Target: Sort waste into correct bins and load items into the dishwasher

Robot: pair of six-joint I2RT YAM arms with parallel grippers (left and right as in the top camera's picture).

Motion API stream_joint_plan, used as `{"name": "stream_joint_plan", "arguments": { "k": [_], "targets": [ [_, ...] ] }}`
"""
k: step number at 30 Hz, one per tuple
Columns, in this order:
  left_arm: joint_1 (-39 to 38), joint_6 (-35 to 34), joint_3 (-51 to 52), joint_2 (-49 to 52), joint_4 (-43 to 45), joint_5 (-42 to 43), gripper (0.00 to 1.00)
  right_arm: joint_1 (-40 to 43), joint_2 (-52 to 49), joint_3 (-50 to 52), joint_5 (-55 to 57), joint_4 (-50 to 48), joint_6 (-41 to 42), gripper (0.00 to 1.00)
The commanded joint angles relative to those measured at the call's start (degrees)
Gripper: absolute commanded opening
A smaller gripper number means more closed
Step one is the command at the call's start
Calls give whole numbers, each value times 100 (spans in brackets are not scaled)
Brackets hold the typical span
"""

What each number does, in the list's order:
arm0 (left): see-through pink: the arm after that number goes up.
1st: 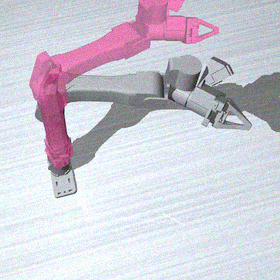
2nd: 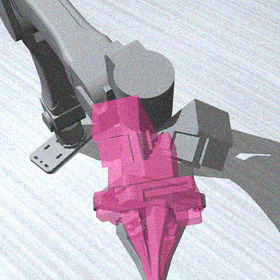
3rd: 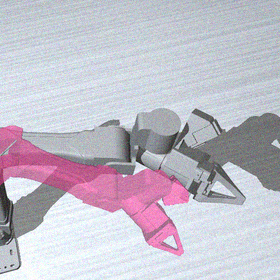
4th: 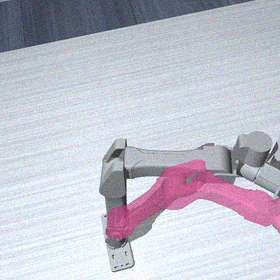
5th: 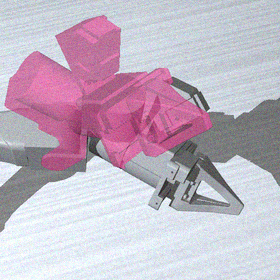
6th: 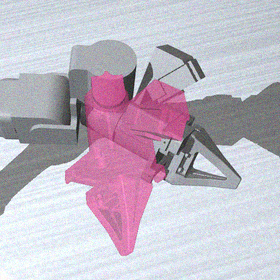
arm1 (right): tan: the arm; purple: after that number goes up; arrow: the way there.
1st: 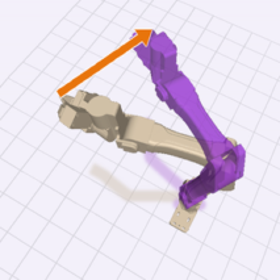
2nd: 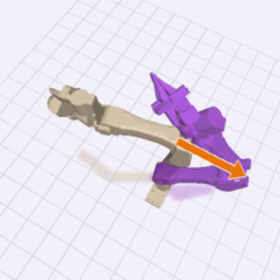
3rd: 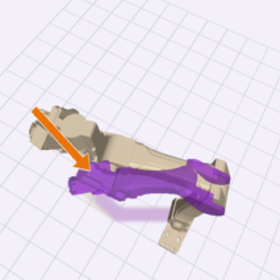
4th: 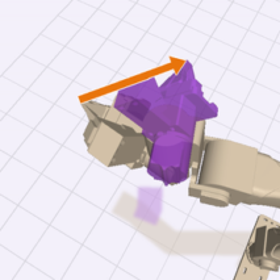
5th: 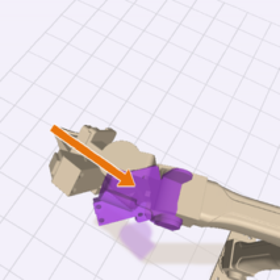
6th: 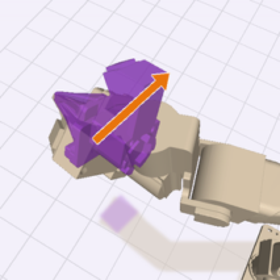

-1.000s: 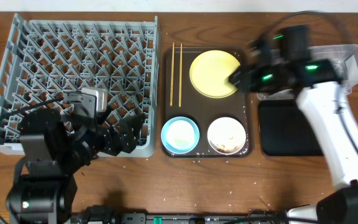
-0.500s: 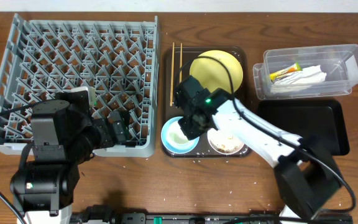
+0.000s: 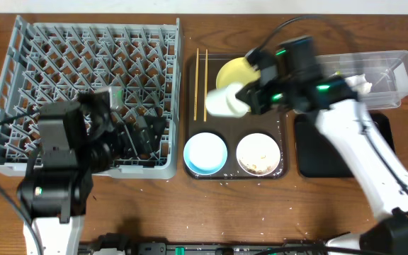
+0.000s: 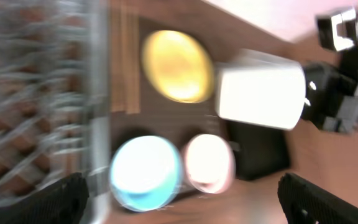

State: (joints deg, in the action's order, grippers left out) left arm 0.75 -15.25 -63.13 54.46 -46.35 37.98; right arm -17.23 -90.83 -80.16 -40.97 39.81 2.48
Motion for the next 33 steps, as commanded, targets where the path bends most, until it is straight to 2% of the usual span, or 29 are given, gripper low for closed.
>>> {"name": "stream_joint_plan", "arguments": {
  "k": [1,3,9,13,16,18,33],
  "targets": [
    [13,-24,-48,391,474,2514,98,232,7,-46,-3082,-199,-389,3],
    [13,-28,-48,619,927,3554,99,142,9,-46,-3545,-315,-389,2],
    [-28,-26,-48,761,1005,4242,99,-374,7,-46,-3554,-782,-219,2],
    [-282,-28,-48,761,1005,4242,100,-704,7,-46,-3504,-1617,566,1],
    [-435,-28,-48,761,1093,4240,94,-909,7,-46,-3060,-1886,962,1],
    [-444,-28,-48,761,1132,4238,86,-1014,7,-46,-2907,-1862,975,1],
    [-431,-31,-48,758,1547,4234,86,-772,9,-46,-3001,-1521,946,1]
  ]
}}
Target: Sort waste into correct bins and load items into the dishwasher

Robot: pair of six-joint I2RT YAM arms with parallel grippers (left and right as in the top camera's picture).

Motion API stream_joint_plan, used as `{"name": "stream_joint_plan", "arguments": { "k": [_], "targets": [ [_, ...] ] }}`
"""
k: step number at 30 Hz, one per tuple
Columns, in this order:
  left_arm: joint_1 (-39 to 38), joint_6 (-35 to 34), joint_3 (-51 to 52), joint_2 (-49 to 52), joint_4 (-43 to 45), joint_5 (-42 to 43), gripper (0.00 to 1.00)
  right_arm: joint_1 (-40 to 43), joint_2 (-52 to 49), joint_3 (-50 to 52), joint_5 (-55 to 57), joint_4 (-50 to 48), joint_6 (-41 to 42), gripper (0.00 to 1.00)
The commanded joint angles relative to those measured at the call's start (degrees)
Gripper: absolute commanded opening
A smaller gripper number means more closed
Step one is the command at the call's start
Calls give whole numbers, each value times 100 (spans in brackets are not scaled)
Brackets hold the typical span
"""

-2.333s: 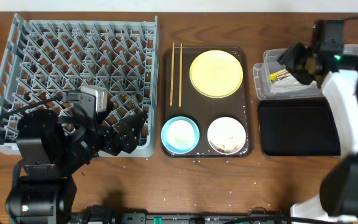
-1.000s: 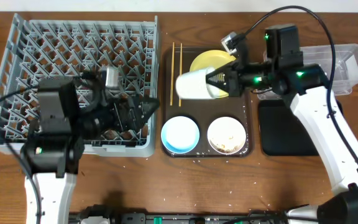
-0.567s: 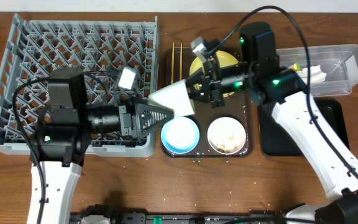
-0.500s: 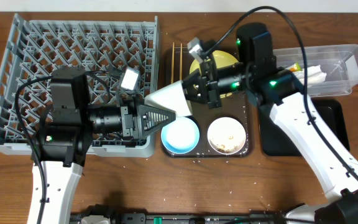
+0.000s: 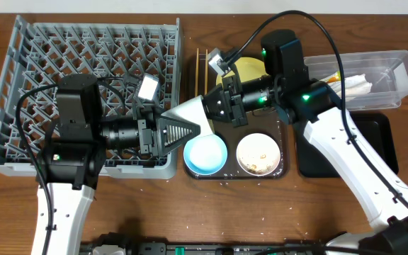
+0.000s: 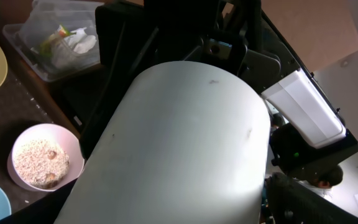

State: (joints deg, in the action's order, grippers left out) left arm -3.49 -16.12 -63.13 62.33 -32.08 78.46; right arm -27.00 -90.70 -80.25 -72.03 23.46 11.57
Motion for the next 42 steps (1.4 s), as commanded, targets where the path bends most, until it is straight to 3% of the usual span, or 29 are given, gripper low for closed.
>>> {"name": "stream_joint_plan", "arguments": {
  "k": [1,8,10,12,14,17,20,22,25,27,32,42],
  "targets": [
    [-7,57,-48,-28,131,186,86,219,-4,-37,103,125,39,1],
    [-7,55,-48,-26,138,-136,73,223,-4,-37,105,166,37,2],
    [-7,55,-48,-28,133,-323,73,223,-4,-37,109,164,33,18],
    [-7,50,-48,-28,79,-780,73,256,-4,-37,138,181,-208,58],
    [140,55,-48,-39,-243,-1416,73,433,70,-37,730,389,-413,72],
    [885,144,-50,-103,-1290,-2586,73,911,376,-37,2052,986,-575,75],
    [1530,140,-68,-188,-2013,-3482,73,1099,636,-37,2542,1419,-688,78],
    [2100,-24,-151,-256,-2632,-4581,70,1049,774,-37,3003,1751,-804,79],
    [2743,-317,-236,-254,-3086,-6061,70,876,791,-35,3674,2118,-804,80],
    [3034,-374,-236,-212,-3130,-6605,70,754,776,-33,3917,2225,-804,81],
    [3209,-420,-236,157,-2793,-7121,70,431,754,-31,4317,2247,-802,84],
    [3206,-363,-236,538,-2575,-6690,70,227,754,-31,4374,2352,-804,84]
  ]
}}
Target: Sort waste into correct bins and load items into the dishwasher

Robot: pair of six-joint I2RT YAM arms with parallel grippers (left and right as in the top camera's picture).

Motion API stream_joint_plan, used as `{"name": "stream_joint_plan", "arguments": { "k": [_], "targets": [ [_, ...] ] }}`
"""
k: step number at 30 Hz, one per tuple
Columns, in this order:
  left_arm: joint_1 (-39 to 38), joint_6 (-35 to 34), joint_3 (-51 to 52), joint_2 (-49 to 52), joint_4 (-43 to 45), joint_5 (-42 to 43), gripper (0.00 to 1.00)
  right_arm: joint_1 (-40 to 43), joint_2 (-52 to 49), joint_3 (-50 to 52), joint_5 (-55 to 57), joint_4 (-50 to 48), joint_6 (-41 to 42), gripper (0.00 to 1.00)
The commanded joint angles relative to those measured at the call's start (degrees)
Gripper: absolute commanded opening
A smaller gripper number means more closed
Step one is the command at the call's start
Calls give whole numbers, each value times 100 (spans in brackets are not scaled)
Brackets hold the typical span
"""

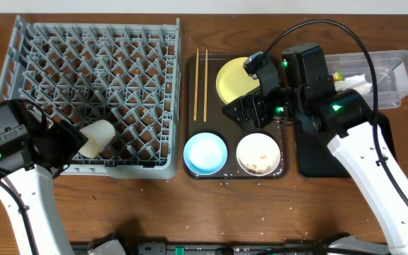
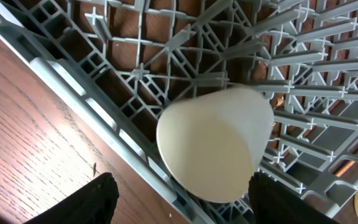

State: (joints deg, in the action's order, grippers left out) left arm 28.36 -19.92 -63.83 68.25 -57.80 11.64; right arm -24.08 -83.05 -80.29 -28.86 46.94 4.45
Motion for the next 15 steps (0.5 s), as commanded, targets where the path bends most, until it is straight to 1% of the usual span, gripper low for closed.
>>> {"name": "stream_joint_plan", "arguments": {
  "k": [1,3,4,6,8,9,10,12,13,14,15],
  "targets": [
    [22,39,-166,-83,-13,-11,70,-68,-11,-26,55,0,-90,84],
    [22,39,-166,-144,-17,0,71,-81,-11,-26,55,4,-90,84],
    [17,109,-166,-177,-17,90,71,-103,-11,-26,55,4,-92,84],
    [17,361,-166,-205,-20,542,70,-186,-11,-26,57,-2,-114,86],
    [17,448,-166,-201,-74,570,70,-284,-22,-26,57,-26,-258,85],
    [17,472,-166,-203,-59,568,70,-345,-24,-26,59,-48,-289,85],
    [17,472,-166,-201,-33,570,67,-407,-37,-26,59,-81,-286,84],
    [17,483,-164,-195,28,391,51,-529,-61,-26,136,-140,-284,82],
    [17,468,-164,-181,28,219,39,-564,-66,-26,208,-151,-284,82],
    [17,326,-160,-133,42,-17,29,-603,-66,-26,280,-162,-282,81],
    [17,308,-155,-98,66,-13,23,-616,-66,-26,286,-166,-282,80]
  ]
}}
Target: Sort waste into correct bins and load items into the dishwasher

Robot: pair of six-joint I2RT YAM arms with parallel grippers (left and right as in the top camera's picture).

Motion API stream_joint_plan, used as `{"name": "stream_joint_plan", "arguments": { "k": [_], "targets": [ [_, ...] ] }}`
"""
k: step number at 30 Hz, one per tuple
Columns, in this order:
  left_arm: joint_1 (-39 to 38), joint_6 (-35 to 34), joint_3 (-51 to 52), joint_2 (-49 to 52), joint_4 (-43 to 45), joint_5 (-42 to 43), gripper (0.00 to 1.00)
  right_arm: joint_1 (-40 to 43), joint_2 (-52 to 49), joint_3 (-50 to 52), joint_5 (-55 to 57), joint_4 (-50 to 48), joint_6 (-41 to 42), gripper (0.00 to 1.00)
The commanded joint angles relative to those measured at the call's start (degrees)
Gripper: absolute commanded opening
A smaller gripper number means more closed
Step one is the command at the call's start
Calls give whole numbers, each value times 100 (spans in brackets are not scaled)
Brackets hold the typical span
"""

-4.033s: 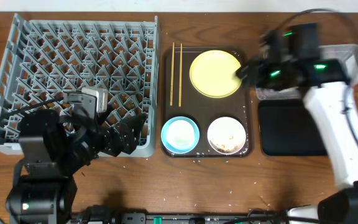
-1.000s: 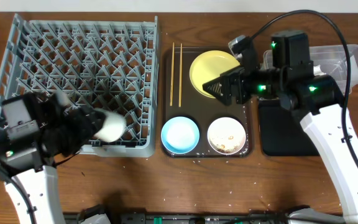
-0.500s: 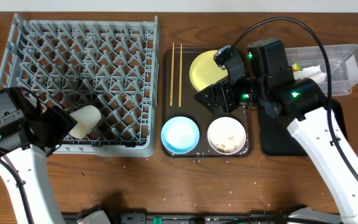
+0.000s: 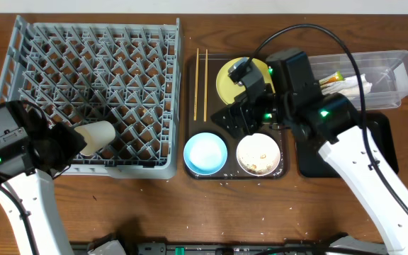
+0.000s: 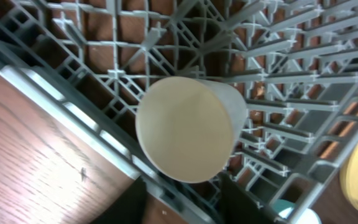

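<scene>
A cream cup [image 4: 96, 134] lies on its side over the front left part of the grey dish rack [image 4: 91, 27]. My left gripper [image 4: 83, 138] is shut on it. In the left wrist view the cup's round end [image 5: 188, 127] faces the camera. The dark fingers [image 5: 129, 202] flank its lower edge, with the rack's tines [image 5: 291, 93] behind. My right gripper [image 4: 234, 117] hangs open over the dark tray [image 4: 190, 71], between the yellow plate [image 4: 225, 78] and the two bowls, holding nothing.
On the tray lie chopsticks [image 4: 201, 85], a blue bowl [image 4: 205, 152] and a bowl with crumbs [image 4: 258, 154]. A clear bin [image 4: 381, 71] with scraps stands at the back right. A black tray [image 4: 304, 159] lies under the right arm. The wooden table [image 5: 36, 143] borders the rack's front.
The cup in my left gripper has shifted slightly left and tilted, so its round end faces the wrist camera more squarely. The right gripper has moved a little left over the tray.
At first my right gripper held the cup above the tray near the yellow plate. Then both grippers met at the rack's right edge with the cup between them. After that my left gripper had the cup at the rack's front left, where it still is.
</scene>
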State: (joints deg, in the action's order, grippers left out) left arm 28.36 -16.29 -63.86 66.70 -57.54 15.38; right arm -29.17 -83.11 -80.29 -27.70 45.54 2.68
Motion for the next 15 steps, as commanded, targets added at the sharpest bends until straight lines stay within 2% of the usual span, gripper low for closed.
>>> {"name": "stream_joint_plan", "arguments": {
  "k": [1,4,6,8,9,11,15],
  "targets": [
    [17,-87,-149,155,37,-507,11,-131,-59,-26,179,-35,-105,80],
    [17,-817,-59,393,-39,-1523,8,-140,-59,-26,177,-13,-105,79],
    [17,-824,-44,601,168,-1394,8,-155,-59,-26,177,-7,-105,78],
    [-17,-656,-44,774,415,-796,8,-173,-59,-26,177,-15,-105,78],
    [-94,-323,-44,914,634,212,8,-181,-59,-26,177,-26,-105,78],
    [-396,-129,-44,1121,894,1355,8,-190,-59,-26,177,-33,-103,77],
    [-1217,24,-44,1392,1078,1394,8,-199,-59,-26,177,-31,-103,76]
  ]
}}
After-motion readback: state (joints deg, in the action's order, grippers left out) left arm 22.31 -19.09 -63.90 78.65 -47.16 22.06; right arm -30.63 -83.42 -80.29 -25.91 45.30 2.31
